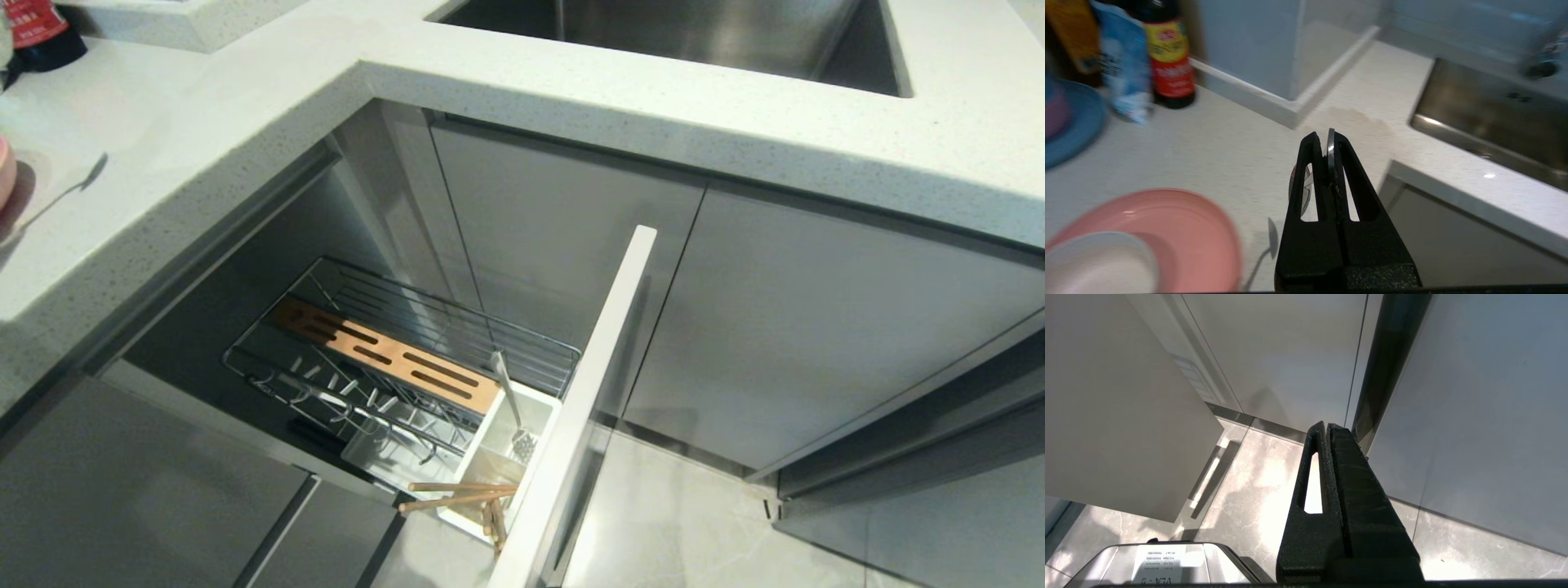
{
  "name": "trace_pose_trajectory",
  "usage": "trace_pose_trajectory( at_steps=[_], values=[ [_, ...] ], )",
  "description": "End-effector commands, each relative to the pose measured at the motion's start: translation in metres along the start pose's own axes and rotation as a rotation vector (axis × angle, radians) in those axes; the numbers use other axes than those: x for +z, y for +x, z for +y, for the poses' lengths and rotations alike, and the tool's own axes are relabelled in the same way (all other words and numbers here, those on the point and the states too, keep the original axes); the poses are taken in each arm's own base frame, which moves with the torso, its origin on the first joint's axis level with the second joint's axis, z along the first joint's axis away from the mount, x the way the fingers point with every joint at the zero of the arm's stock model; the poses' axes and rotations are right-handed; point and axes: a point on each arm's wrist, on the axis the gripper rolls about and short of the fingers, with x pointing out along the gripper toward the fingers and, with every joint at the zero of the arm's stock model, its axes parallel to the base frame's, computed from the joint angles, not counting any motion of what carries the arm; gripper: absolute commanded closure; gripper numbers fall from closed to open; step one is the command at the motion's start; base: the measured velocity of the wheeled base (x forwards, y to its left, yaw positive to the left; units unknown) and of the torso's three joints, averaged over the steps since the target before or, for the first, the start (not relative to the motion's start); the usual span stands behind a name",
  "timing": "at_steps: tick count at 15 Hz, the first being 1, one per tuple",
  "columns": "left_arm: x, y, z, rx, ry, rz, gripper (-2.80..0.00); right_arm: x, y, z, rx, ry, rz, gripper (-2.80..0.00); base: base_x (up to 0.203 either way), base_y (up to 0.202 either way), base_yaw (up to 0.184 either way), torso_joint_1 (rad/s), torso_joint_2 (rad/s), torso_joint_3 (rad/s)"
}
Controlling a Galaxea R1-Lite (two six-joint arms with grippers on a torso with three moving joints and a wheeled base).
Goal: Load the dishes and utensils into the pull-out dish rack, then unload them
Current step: Take the spoon out of the cupboard
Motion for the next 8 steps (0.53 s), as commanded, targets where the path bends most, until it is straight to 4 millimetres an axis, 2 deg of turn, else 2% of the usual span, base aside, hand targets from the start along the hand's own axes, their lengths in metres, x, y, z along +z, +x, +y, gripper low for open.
trace_pose_trajectory(
  at_steps=[1, 4, 8],
  values=[
    [-0.011, -0.002, 0.005, 0.087, 0.092, -0.017, 0.0, 0.0, 0.0, 0.0, 0.001, 0.0, 0.0, 0.0, 0.0, 0.0, 0.0, 0.0, 0.0, 0.0],
    [-0.029, 0.001, 0.006, 0.129, 0.207, -0.092, 0.0, 0.0, 0.0, 0.0, 0.001, 0.0, 0.0, 0.0, 0.0, 0.0, 0.0, 0.0, 0.0, 0.0],
    [-0.043, -0.006, 0.012, 0.17, 0.297, -0.168, 0.0, 0.0, 0.0, 0.0, 0.0, 0.0, 0.0, 0.0, 0.0, 0.0, 0.0, 0.0, 0.0, 0.0]
  ],
)
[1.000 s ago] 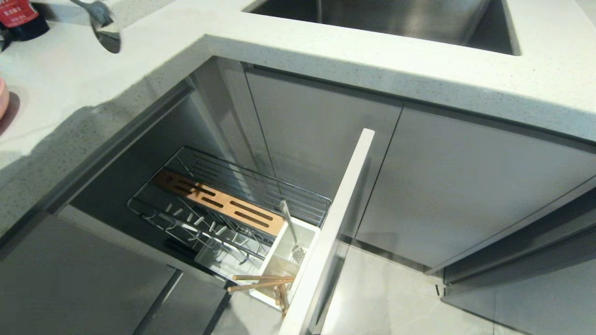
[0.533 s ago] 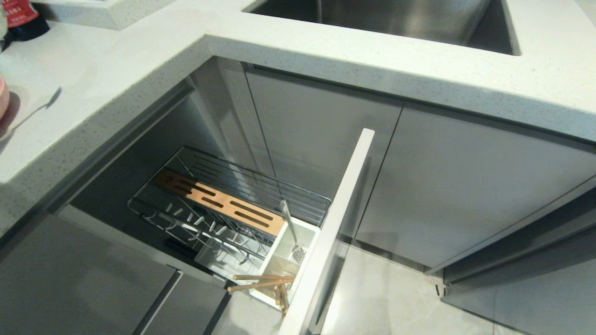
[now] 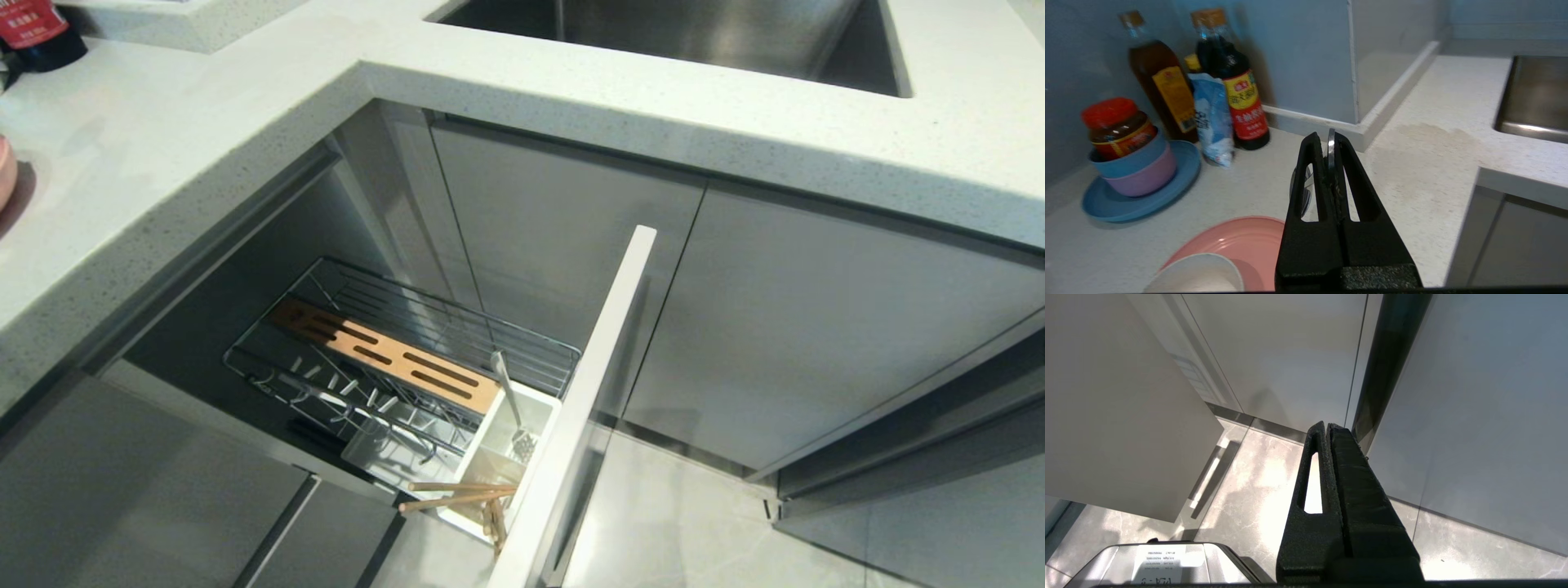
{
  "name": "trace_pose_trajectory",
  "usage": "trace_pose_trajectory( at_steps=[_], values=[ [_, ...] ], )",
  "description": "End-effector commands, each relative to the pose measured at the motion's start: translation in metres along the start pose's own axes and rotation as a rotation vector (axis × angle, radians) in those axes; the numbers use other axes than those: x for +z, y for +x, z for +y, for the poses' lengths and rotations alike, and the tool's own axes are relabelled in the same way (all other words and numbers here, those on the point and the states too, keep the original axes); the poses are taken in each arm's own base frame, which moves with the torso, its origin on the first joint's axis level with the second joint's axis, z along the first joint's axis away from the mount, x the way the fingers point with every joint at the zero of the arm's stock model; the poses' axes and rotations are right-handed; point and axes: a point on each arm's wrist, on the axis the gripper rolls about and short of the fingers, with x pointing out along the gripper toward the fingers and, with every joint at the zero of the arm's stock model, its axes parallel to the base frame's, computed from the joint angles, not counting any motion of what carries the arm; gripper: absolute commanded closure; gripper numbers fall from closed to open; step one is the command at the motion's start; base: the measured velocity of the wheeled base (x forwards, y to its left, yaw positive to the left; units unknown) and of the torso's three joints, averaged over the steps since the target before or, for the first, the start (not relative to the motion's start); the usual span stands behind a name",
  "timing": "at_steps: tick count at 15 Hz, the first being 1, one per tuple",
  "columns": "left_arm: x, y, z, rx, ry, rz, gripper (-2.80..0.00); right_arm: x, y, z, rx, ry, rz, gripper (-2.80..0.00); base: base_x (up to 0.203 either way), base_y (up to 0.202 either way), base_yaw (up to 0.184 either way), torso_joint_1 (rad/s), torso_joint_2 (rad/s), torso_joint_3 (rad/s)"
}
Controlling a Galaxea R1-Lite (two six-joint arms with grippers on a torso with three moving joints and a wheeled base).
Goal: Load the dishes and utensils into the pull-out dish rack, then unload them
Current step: Take the spoon out of the cupboard
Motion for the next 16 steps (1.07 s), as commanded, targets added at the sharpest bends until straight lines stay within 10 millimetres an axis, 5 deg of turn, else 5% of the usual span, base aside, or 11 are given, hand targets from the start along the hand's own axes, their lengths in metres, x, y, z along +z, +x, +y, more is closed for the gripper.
trace_pose_trajectory(
  at_steps=[1, 9, 16],
  values=[
    [-0.009, -0.007, 0.004, 0.078, 0.044, -0.025, 0.0, 0.0, 0.0, 0.0, 0.001, 0.0, 0.0, 0.0, 0.0, 0.0, 0.0, 0.0, 0.0, 0.0],
    [-0.058, -0.034, 0.003, 0.118, 0.113, -0.057, 0.0, 0.0, 0.0, 0.0, 0.0, 0.0, 0.0, 0.0, 0.0, 0.0, 0.0, 0.0, 0.0, 0.0],
    [-0.078, -0.062, 0.005, 0.121, 0.157, -0.14, 0.0, 0.0, 0.0, 0.0, 0.002, 0.0, 0.0, 0.0, 0.0, 0.0, 0.0, 0.0, 0.0, 0.0]
  ],
)
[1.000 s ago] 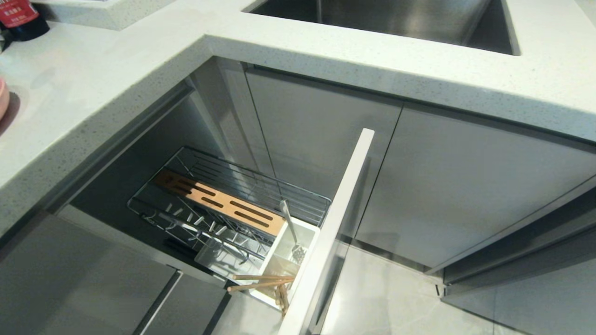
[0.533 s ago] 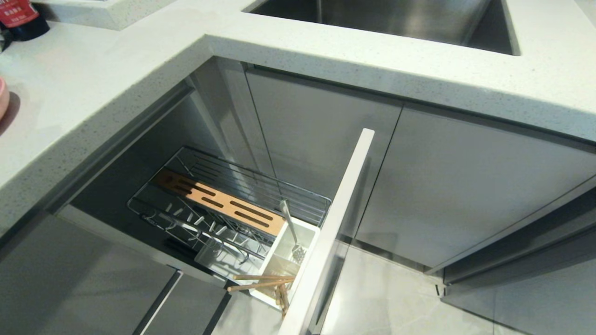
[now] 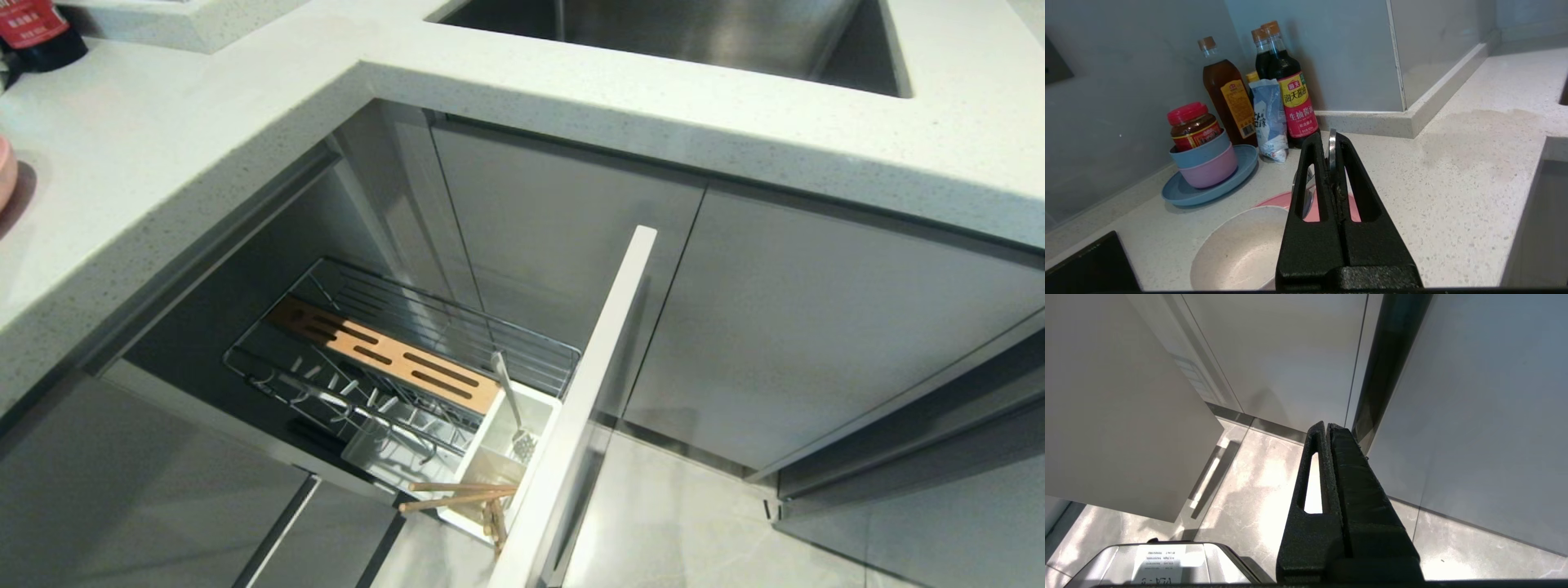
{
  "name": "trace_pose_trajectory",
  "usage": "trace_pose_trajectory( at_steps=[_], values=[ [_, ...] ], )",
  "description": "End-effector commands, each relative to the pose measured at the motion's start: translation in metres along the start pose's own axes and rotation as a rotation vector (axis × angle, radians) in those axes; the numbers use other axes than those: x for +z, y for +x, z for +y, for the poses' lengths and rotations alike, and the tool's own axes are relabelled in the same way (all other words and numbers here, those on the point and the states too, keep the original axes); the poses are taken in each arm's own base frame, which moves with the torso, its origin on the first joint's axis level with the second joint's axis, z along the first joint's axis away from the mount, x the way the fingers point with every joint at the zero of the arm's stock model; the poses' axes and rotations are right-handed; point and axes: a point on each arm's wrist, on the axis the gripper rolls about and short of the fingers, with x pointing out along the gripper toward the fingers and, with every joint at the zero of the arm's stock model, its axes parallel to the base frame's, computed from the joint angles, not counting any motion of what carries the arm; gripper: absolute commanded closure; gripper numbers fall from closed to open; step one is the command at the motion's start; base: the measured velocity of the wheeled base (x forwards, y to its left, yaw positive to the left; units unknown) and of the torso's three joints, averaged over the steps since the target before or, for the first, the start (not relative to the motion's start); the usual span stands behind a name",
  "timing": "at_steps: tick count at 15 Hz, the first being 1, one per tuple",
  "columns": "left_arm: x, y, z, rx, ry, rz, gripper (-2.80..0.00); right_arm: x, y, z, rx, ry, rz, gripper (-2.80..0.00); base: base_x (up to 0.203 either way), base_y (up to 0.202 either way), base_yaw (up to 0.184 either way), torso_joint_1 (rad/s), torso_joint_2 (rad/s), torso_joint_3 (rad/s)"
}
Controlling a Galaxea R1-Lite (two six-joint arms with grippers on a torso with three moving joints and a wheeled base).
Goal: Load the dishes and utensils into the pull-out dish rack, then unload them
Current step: Take the spoon out of the cupboard
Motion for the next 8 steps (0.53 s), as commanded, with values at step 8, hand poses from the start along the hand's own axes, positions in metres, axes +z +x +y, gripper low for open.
trace_pose_trajectory(
  at_steps=[8],
  values=[
    [-0.019, -0.011, -0.004, -0.087, 0.024, -0.007, 0.0, 0.0, 0.0, 0.0, -0.001, 0.0, 0.0, 0.0, 0.0, 0.0, 0.0, 0.0, 0.0, 0.0]
  ],
)
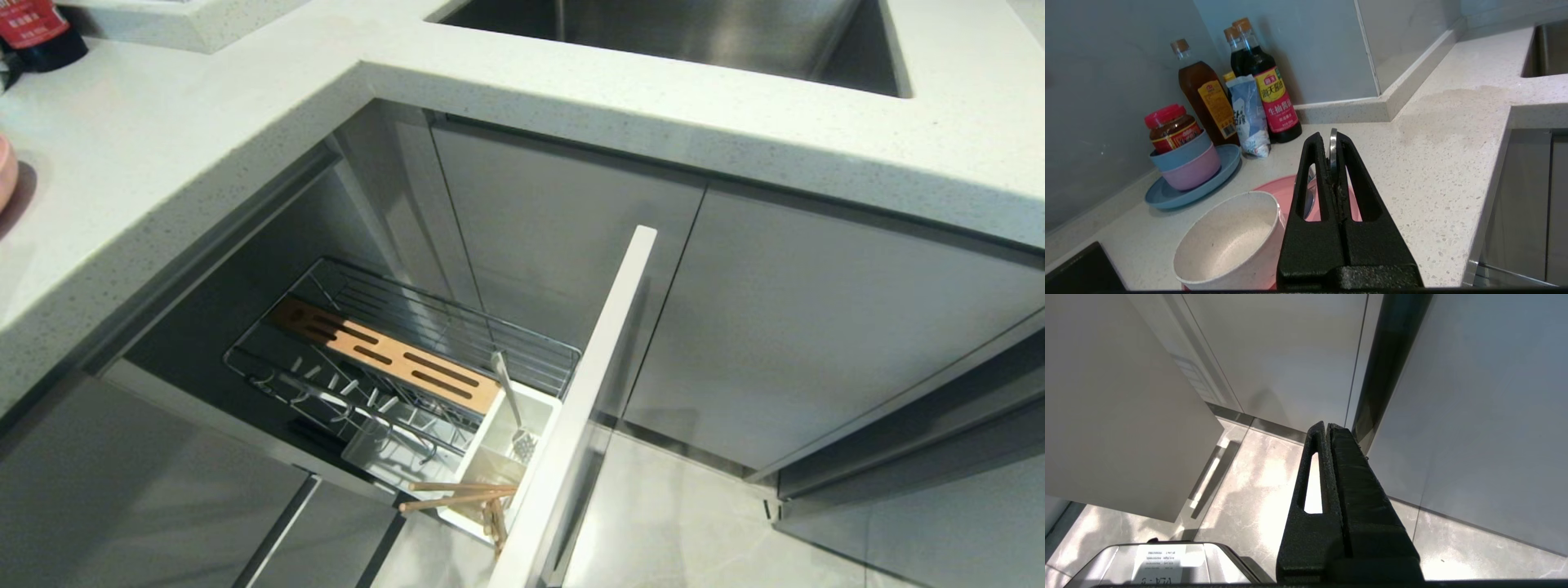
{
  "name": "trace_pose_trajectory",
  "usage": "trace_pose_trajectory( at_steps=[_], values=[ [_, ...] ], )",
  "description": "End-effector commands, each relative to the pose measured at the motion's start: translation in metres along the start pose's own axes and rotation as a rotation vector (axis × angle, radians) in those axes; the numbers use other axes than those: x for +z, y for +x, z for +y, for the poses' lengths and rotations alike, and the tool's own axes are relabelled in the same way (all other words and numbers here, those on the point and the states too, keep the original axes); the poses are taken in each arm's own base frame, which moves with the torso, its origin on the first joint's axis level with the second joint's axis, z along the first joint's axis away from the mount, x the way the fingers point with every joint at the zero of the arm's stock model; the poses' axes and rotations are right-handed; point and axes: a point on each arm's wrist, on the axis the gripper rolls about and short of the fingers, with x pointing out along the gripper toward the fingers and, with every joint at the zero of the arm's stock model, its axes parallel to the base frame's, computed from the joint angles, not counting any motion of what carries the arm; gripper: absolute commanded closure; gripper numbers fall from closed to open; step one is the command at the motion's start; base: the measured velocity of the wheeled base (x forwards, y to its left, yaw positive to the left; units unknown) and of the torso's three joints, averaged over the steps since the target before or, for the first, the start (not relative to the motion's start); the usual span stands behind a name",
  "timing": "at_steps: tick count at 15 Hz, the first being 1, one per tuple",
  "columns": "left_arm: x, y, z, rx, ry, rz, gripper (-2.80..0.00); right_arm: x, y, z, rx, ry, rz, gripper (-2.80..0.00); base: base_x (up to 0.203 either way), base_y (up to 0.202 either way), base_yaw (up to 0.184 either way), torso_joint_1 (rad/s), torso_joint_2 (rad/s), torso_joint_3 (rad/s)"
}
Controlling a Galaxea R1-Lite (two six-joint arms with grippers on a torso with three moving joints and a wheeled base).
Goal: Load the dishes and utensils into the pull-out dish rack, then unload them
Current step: Take the spoon out of the cupboard
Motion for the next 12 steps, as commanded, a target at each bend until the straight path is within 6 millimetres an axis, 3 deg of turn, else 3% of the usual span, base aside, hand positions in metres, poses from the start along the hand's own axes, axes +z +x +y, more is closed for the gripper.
trace_pose_trajectory(
  at_steps=[1, 8, 12],
  values=[
    [0.0, 0.01, 0.0, 0.005, -0.004, -0.001, 0.0, 0.0, 0.0, 0.0, 0.002, 0.0, 0.001, 0.0, 0.0, 0.0, 0.0, 0.0, 0.0, 0.0],
    [-0.02, 0.048, -0.004, 0.031, -0.044, 0.035, 0.0, 0.0, 0.0, 0.0, 0.0, 0.0, 0.001, 0.0, 0.0, 0.0, 0.0, 0.0, 0.0, 0.0],
    [-0.03, 0.06, 0.0, 0.079, -0.028, 0.06, 0.0, 0.0, 0.0, 0.0, 0.0, 0.0, 0.001, 0.0, 0.0, 0.0, 0.0, 0.0, 0.0, 0.0]
  ],
)
